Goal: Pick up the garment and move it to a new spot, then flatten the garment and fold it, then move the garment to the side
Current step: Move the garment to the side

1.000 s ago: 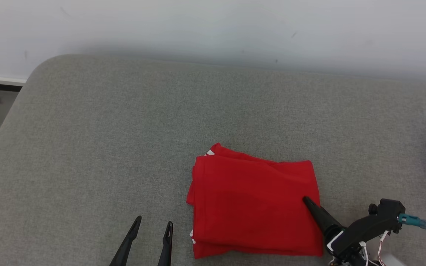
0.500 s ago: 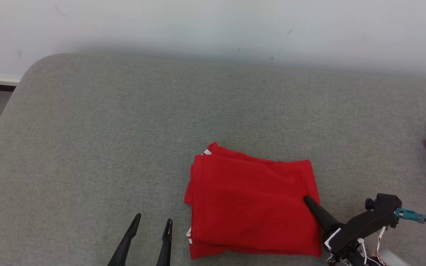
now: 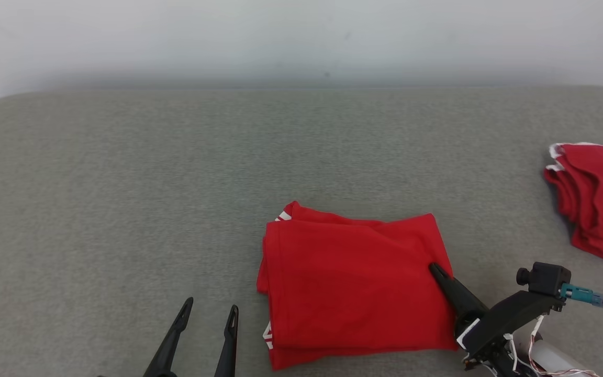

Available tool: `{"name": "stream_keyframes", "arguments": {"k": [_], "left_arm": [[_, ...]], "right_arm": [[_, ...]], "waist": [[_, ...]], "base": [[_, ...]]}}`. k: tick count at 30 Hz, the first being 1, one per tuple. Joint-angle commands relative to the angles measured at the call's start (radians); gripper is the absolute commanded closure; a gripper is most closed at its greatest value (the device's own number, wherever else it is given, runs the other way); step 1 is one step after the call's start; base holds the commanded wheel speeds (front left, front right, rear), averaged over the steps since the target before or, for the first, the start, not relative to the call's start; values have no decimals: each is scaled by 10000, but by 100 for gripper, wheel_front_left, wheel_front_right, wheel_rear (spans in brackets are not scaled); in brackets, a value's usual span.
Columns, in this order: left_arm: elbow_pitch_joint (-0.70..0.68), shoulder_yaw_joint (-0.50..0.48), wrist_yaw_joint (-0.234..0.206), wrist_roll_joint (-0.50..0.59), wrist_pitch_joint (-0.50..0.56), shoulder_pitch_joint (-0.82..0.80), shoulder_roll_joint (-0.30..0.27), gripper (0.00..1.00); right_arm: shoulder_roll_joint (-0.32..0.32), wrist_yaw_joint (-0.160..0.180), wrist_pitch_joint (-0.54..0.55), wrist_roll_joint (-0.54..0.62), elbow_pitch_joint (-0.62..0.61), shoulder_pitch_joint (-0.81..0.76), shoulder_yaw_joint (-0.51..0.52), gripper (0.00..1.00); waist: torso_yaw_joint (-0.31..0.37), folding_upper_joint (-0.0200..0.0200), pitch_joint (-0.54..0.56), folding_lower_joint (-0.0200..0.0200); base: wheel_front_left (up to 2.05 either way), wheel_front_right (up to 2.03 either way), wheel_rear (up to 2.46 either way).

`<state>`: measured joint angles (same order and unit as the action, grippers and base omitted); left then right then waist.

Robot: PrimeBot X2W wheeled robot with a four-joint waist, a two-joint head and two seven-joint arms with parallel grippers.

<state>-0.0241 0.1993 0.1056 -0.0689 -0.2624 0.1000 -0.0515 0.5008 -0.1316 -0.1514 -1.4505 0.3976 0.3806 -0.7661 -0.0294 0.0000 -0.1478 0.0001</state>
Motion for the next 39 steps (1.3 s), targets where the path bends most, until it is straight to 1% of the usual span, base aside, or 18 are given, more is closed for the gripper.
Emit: {"name": "stream_keyframes", "arguments": {"k": [1,9,14,18,24,30,31,39], "left_arm": [[-35,-30,39,69,-33,-201,-22,0],[10,-99,162,162,-33,-386,-185,0],[-9,-87,174,219,-33,-420,-294,0],[-60,-16,208,291,-33,-502,-432,0],[-132,145,245,334,-31,-840,-714,0],[-152,302,265,335,-33,-1266,-969,0],[-152,302,265,335,-33,-1266,-969,0],[-60,458,244,405,-33,-1908,-1312,0]], "right_arm": [[89,24,-128,76,-15,157,-77,100],[140,24,-599,5,-111,385,-485,100],[239,24,-774,-31,-143,623,-646,100],[434,24,-817,62,-175,1044,-759,100],[878,24,-809,194,-218,2123,-854,100],[1520,24,-609,294,-281,3488,-822,100],[1520,24,-609,294,-281,3488,-822,100],[2844,24,-355,457,-292,4902,-717,100]], "waist": [[702,0,-258,-1],[1837,0,-469,-1],[2357,0,-593,-1],[2639,0,-831,-1],[2748,0,-1359,-1],[2706,0,-1966,-1],[2706,0,-1966,-1],[2685,0,-2654,-1]], "base": [[0,0,0],[0,0,0],[0,0,0],[0,0,0],[0,0,0],[0,0,0],[0,0,0],[0,0,0]]}}
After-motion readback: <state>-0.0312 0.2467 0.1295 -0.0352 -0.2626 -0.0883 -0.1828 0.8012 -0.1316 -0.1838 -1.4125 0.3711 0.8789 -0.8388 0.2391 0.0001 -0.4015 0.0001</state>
